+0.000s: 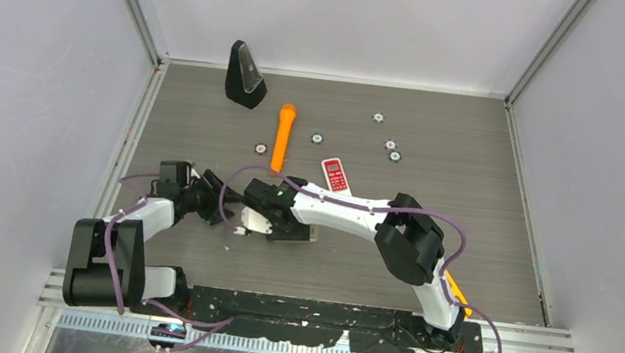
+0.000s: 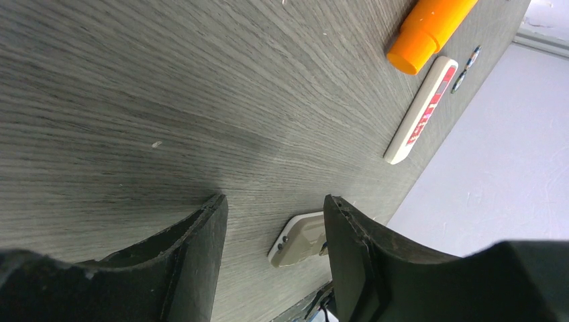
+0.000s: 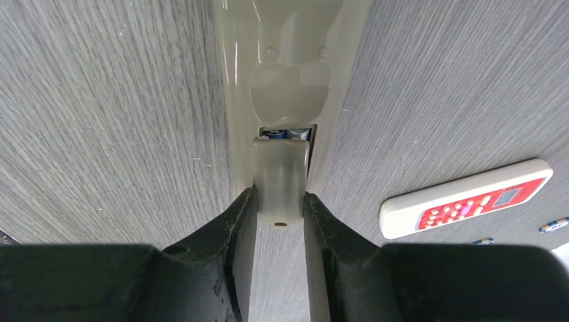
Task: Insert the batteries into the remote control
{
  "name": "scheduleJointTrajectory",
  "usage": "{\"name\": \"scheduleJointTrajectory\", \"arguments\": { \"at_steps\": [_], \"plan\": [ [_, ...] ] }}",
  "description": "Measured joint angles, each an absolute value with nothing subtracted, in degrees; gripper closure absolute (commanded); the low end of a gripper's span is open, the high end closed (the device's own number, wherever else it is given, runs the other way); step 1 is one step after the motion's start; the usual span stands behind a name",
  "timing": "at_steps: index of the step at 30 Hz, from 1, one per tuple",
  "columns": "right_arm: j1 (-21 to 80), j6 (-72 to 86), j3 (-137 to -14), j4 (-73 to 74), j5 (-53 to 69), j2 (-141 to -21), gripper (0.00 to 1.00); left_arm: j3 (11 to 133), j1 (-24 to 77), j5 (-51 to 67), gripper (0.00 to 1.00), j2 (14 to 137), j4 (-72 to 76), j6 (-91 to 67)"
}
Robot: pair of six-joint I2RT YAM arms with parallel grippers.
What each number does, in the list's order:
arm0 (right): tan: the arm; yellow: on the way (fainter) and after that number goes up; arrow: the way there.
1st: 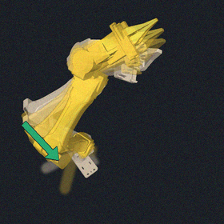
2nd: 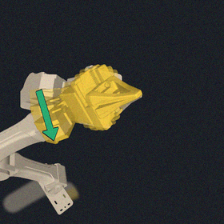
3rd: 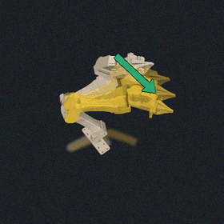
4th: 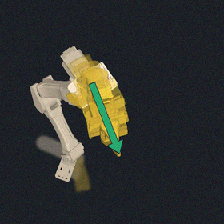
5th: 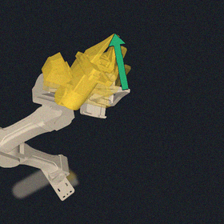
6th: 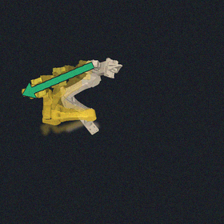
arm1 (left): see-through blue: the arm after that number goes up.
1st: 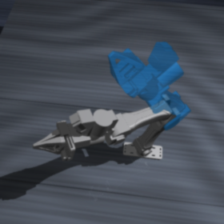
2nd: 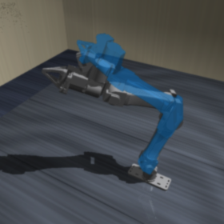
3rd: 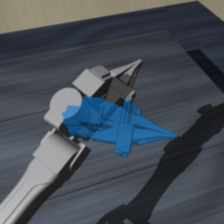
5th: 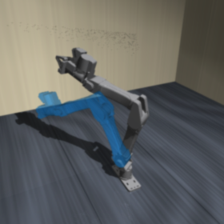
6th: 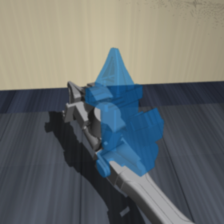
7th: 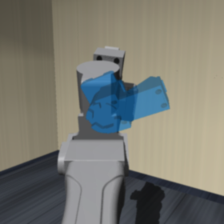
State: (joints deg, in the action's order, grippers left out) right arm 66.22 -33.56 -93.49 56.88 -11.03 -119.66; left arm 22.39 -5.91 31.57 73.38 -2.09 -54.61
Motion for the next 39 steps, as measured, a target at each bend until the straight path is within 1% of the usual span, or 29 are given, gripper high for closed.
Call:
{"name": "scheduleJointTrajectory", "arguments": {
  "at_steps": [17,21,24,33,39],
  "plan": [
    [66.22,-33.67,-97.91,60.6,-11.05,-122.93,0.83,22.15,-5.91,31.66,0.42,73.19,-1.69,-54.61],
    [66.22,-33.56,-98.59,61.23,-11.05,-123.39,0.78,21.93,-5.91,31.66,0.42,72.88,-1.52,-54.61],
    [66.22,-33.5,-98.63,61.28,-11.05,-123.39,0.71,21.87,-5.91,31.64,0.41,72.73,-1.52,-54.59],
    [66.22,-32.86,-98.63,60.97,-10.92,-123.39,0.58,21.69,-5.91,31.57,0.41,72.29,-1.5,-54.54],
    [66.19,-32.45,-98.59,59.29,-10.37,-123.39,0.54,21.43,-5.91,31.53,0.41,71.7,-1.56,-53.98]
  ]
}}
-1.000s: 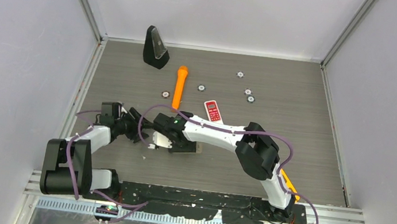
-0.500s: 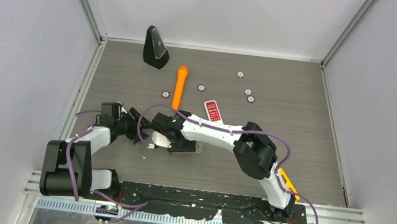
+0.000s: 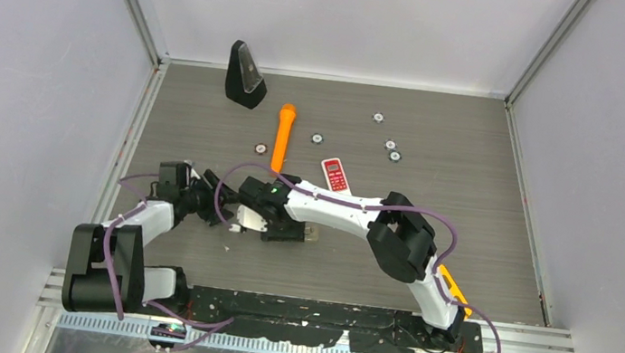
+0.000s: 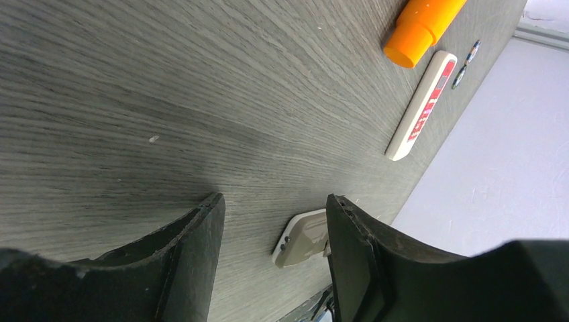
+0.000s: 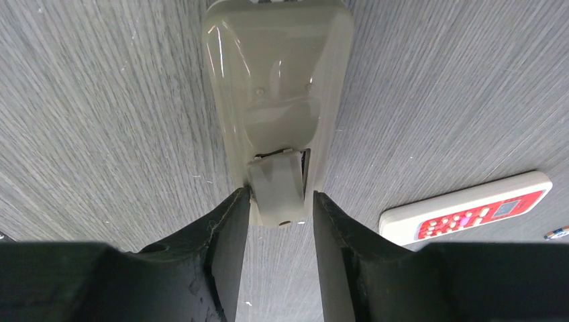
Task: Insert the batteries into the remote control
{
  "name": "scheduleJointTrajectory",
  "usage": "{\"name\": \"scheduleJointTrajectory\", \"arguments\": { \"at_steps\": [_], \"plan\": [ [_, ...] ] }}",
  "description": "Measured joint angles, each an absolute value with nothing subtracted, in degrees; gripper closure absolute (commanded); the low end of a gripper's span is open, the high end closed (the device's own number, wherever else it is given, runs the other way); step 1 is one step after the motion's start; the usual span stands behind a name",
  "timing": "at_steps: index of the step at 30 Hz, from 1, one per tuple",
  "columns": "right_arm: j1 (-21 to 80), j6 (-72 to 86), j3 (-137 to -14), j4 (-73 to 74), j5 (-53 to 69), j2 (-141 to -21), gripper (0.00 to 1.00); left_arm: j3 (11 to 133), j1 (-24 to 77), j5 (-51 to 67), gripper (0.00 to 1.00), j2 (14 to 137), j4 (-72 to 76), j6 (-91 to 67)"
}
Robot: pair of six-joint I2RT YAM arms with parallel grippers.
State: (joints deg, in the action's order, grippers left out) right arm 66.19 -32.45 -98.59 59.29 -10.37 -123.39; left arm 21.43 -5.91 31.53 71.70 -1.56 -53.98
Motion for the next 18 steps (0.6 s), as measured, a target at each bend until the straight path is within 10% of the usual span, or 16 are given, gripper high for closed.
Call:
{"name": "scheduleJointTrajectory", "arguments": {
  "at_steps": [18],
  "plan": [
    [66.15,-28.64,-95.35,57.32,-5.45,-111.66,0.46,19.88,-5.91,28.51,0.35,65.04,-6.02,-52.4]
  ]
}}
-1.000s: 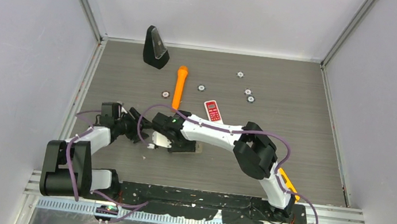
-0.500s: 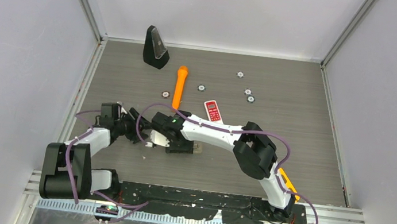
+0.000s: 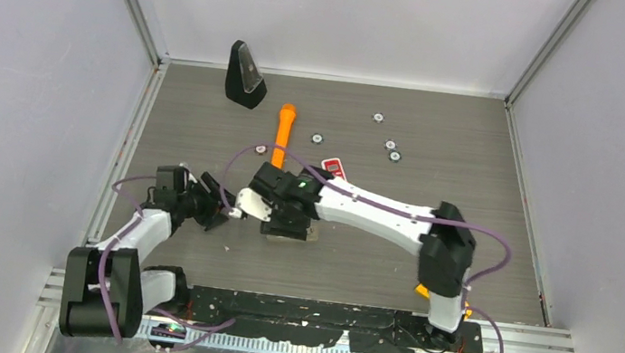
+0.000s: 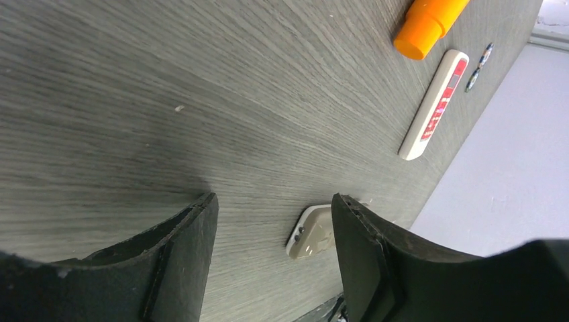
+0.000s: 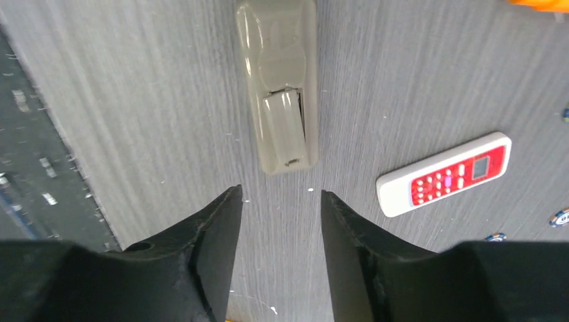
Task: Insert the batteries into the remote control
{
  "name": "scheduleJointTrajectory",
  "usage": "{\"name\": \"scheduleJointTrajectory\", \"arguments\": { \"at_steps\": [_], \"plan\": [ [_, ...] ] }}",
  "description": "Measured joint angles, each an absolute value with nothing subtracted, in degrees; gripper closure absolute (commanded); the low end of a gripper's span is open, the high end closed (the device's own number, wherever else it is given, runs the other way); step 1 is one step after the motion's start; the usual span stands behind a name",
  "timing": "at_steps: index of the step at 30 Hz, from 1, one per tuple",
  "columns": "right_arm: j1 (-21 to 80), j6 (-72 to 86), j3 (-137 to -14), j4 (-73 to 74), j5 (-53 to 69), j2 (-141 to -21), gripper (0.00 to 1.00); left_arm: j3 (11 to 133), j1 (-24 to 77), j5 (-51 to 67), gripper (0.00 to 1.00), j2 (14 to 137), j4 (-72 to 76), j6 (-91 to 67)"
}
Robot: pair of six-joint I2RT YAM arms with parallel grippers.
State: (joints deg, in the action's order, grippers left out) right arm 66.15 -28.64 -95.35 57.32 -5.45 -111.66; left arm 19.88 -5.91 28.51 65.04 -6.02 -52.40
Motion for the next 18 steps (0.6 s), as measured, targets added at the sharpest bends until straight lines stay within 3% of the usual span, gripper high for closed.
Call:
{"name": "scheduleJointTrajectory", "arguments": {
  "at_steps": [2,5,9,11,15,18],
  "plan": [
    [66.15,-27.64,-93.76,56.71,-3.97,-106.87,0.39,19.75,-5.91,27.92,0.34,63.51,-7.2,-52.01],
    [66.15,-24.4,-90.3,55.05,-2.11,-97.65,0.0,19.66,-5.93,26.76,0.31,59.68,-9.65,-51.31],
    [66.15,-17.37,-84.44,49.78,-6.52,-84.27,0.05,19.73,-5.93,24.69,0.18,51.55,-14.66,-48.73],
    [65.78,-12.08,-79.24,44.97,-11.07,-76.6,0.05,20.05,-5.93,23.49,0.03,46.7,-17.61,-46.94],
    [60.75,-2.0,-67.37,35.18,-15.27,-65.93,0.05,21.39,-5.93,22.26,0.01,37.87,-21.32,-42.52],
    [54.5,5.5,-62.74,30.65,-13.08,-65.43,0.02,23.38,-5.91,22.13,0.01,34.7,-23.92,-38.41]
  ]
}}
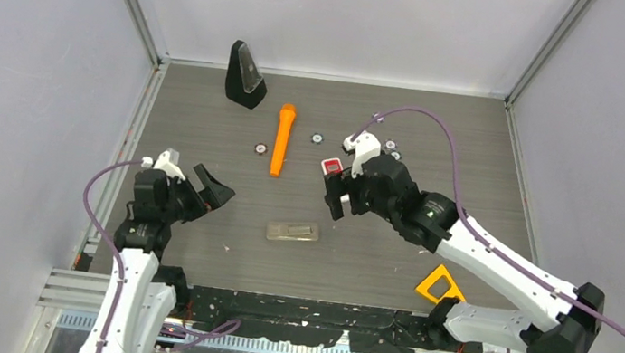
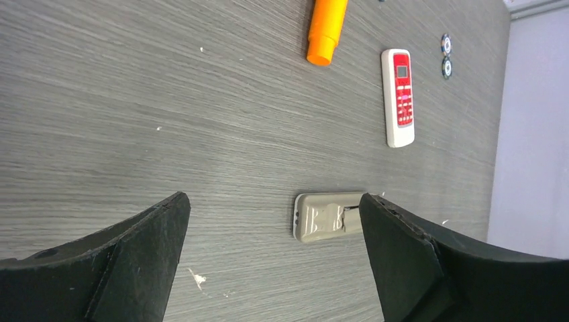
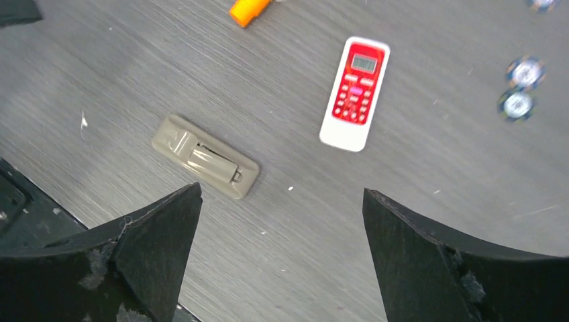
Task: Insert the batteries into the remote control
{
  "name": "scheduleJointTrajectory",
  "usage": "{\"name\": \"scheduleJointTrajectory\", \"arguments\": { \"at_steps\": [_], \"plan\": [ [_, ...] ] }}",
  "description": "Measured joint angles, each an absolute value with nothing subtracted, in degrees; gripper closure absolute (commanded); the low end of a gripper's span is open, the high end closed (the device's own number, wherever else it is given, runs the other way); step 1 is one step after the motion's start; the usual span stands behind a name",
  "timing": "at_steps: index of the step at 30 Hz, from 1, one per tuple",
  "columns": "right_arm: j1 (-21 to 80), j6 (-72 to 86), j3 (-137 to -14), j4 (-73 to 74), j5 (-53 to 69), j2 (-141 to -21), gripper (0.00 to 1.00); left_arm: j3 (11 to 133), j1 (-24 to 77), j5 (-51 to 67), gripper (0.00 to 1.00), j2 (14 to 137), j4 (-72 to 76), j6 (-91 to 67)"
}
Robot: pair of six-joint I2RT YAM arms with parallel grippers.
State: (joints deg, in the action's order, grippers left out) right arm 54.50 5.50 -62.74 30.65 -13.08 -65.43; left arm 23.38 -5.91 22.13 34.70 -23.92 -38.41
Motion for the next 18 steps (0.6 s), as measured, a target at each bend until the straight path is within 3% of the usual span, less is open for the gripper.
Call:
{"name": "scheduleJointTrajectory", "arguments": {
  "at_steps": [1,3,4,7,18],
  "plan": [
    [52.73,8.29,-61.28,28.73,-11.84,-66.06,0.01,24.14,-5.93,22.31,0.0,34.48,-24.6,-37.17],
    [50.81,13.98,-58.7,25.85,-10.0,-67.66,0.1,24.69,-5.91,23.33,0.0,34.94,-24.95,-35.64],
    [50.59,16.8,-57.78,24.71,-9.28,-68.84,0.21,24.56,-5.89,24.43,0.0,35.51,-25.04,-35.35],
    [50.81,24.45,-56.97,22.24,-7.62,-74.0,0.32,22.59,-5.08,27.86,0.03,37.98,-23.7,-36.56],
    [58.02,35.38,-66.28,25.71,-12.38,-94.24,0.19,17.76,8.21,29.52,0.08,51.55,-17.89,-45.12]
  ]
}}
